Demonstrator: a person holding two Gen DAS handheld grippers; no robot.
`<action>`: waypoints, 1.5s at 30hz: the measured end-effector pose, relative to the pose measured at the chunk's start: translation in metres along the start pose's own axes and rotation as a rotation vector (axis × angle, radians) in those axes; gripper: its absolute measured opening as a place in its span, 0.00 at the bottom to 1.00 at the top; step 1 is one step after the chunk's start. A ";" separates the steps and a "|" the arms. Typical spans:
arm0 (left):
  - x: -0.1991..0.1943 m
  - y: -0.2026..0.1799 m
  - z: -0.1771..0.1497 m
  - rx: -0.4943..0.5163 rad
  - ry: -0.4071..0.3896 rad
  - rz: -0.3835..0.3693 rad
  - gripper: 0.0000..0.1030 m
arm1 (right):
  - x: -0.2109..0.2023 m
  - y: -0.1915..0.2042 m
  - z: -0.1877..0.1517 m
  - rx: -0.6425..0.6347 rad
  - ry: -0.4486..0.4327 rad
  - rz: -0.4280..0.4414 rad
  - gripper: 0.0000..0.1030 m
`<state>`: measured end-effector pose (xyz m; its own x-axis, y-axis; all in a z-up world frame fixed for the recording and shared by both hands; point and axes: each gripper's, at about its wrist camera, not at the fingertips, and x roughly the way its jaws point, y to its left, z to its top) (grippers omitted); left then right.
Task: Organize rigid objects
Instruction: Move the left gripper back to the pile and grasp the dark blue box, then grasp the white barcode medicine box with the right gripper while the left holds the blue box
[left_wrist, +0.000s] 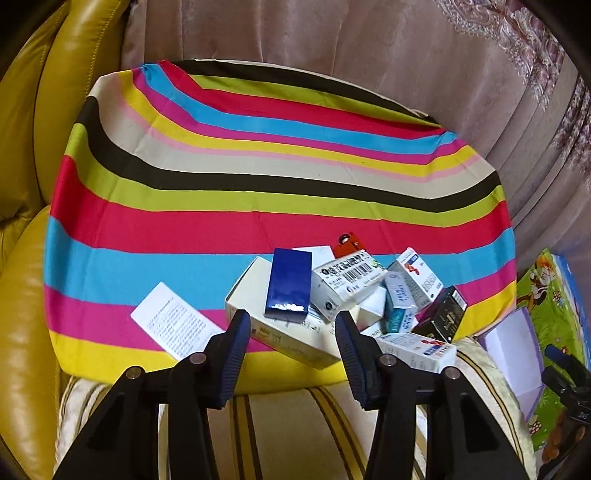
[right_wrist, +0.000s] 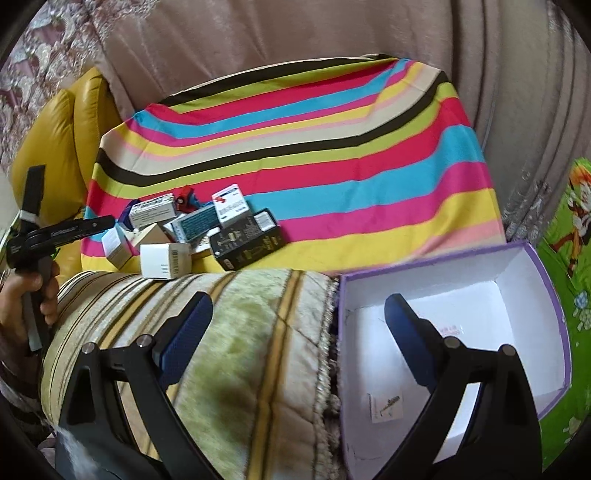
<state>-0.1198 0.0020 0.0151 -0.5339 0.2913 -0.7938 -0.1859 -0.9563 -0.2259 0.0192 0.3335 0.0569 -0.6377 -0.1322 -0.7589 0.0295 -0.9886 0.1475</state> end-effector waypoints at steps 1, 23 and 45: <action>0.002 0.000 0.001 0.003 0.003 0.000 0.47 | 0.001 0.003 0.002 -0.006 0.001 0.004 0.93; 0.028 -0.002 0.005 0.059 0.050 0.007 0.29 | 0.060 0.096 0.062 -0.177 0.038 0.136 0.93; 0.014 0.028 -0.004 -0.100 -0.047 -0.017 0.28 | 0.152 0.164 0.092 -0.317 0.176 0.291 0.93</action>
<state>-0.1293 -0.0214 -0.0041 -0.5701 0.3064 -0.7623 -0.1135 -0.9483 -0.2964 -0.1434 0.1583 0.0243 -0.4282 -0.3901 -0.8151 0.4387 -0.8784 0.1899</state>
